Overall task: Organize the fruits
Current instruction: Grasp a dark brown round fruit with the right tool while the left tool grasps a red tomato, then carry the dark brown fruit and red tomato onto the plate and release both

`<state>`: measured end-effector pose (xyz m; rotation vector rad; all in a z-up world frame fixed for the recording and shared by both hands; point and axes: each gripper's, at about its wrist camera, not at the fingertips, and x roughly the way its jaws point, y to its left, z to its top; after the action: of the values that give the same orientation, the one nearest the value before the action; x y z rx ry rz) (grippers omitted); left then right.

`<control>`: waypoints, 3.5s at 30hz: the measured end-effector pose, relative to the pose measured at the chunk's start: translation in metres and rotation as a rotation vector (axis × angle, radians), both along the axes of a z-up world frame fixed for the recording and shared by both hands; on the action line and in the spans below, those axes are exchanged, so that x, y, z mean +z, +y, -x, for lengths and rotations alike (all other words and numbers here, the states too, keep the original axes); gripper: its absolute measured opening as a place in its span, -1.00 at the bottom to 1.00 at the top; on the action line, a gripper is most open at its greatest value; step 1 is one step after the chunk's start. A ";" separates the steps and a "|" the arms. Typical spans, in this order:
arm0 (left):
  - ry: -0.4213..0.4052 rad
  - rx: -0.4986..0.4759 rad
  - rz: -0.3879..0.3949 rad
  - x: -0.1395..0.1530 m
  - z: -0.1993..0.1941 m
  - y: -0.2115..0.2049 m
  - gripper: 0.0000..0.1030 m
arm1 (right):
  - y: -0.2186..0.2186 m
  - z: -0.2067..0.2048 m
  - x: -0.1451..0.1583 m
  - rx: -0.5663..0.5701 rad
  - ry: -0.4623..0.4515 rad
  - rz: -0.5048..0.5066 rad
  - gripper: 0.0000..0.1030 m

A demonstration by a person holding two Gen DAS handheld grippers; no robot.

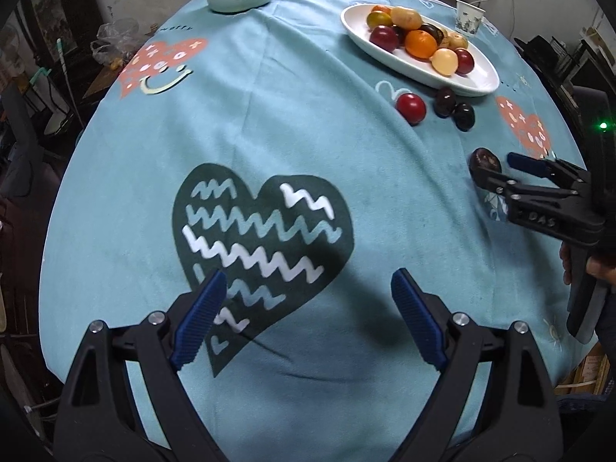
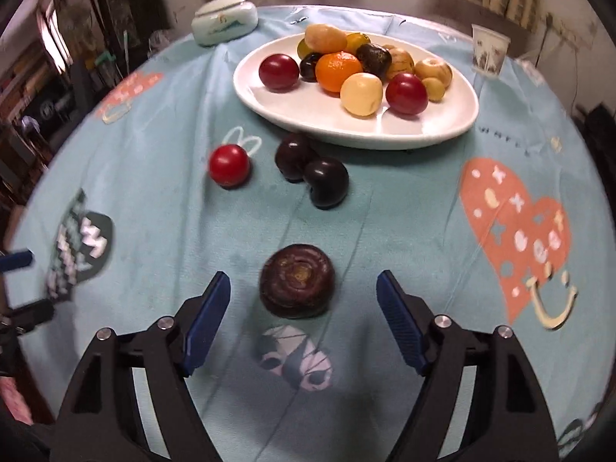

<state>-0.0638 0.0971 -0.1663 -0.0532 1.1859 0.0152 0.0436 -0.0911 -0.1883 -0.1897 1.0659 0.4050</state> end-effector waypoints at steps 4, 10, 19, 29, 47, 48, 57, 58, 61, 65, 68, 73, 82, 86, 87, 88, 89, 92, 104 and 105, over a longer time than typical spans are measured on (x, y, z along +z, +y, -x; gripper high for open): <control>-0.012 -0.055 -0.007 0.003 -0.019 -0.014 0.72 | -0.002 0.000 -0.005 0.046 0.040 -0.013 -0.18; -0.075 -0.178 -0.025 0.010 -0.069 -0.047 0.73 | -0.028 0.008 0.006 0.000 0.059 -0.090 -0.18; -0.121 -0.294 -0.062 -0.005 -0.137 -0.074 0.73 | -0.057 0.020 0.007 -0.102 0.080 -0.118 -0.18; -0.088 -0.365 -0.040 -0.029 -0.169 -0.077 0.35 | -0.055 0.017 0.002 -0.141 0.103 -0.116 -0.18; -0.106 -0.376 0.023 -0.002 -0.146 -0.081 -0.41 | -0.052 0.024 0.011 -0.144 0.084 -0.121 -0.18; -0.118 -0.367 0.024 0.006 -0.140 -0.080 -0.41 | -0.052 0.025 0.013 -0.141 0.079 -0.126 -0.18; -0.230 -0.332 -0.033 0.068 -0.094 -0.083 -0.41 | -0.040 0.038 0.050 -0.071 0.003 -0.192 -0.18; -0.244 -0.333 -0.040 0.075 -0.089 -0.085 -0.41 | -0.039 0.041 0.056 -0.062 -0.004 -0.206 -0.18; -0.277 -0.327 -0.050 0.091 -0.080 -0.085 -0.41 | -0.036 0.046 0.076 -0.035 -0.035 -0.248 -0.17; -0.319 -0.314 -0.046 0.110 -0.073 -0.085 -0.41 | -0.035 0.050 0.101 -0.008 -0.074 -0.299 -0.17; -0.336 -0.303 -0.049 0.118 -0.073 -0.086 -0.41 | -0.035 0.052 0.113 0.005 -0.092 -0.325 -0.17; -0.362 -0.292 -0.049 0.130 -0.084 -0.089 -0.41 | -0.034 0.050 0.127 0.027 -0.128 -0.325 -0.17; -0.403 -0.290 -0.031 0.147 -0.114 -0.096 -0.41 | -0.046 0.022 0.150 0.011 -0.192 -0.326 -0.17; -0.395 -0.300 -0.031 0.145 -0.128 -0.098 -0.41 | -0.051 0.009 0.152 -0.003 -0.199 -0.322 -0.17; -0.395 -0.299 -0.031 0.144 -0.132 -0.098 -0.41 | -0.051 0.006 0.153 -0.001 -0.201 -0.318 -0.17; -0.395 -0.299 -0.029 0.144 -0.136 -0.098 -0.41 | -0.051 0.001 0.154 -0.002 -0.206 -0.313 -0.17; -0.396 -0.297 -0.028 0.144 -0.140 -0.098 -0.41 | -0.051 -0.004 0.157 -0.004 -0.215 -0.310 -0.17; -0.400 -0.289 -0.021 0.147 -0.155 -0.097 -0.41 | -0.053 -0.020 0.165 -0.008 -0.244 -0.305 -0.17; -0.385 -0.253 0.003 0.132 -0.205 -0.085 -0.40 | -0.068 -0.081 0.150 -0.047 -0.237 -0.266 -0.17; -0.373 -0.253 0.002 0.126 -0.209 -0.086 -0.40 | -0.069 -0.086 0.144 -0.054 -0.222 -0.264 -0.18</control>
<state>0.1453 0.0109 -0.0408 0.0895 0.8131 -0.2104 0.1291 -0.1599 -0.0440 0.0297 0.7889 0.4603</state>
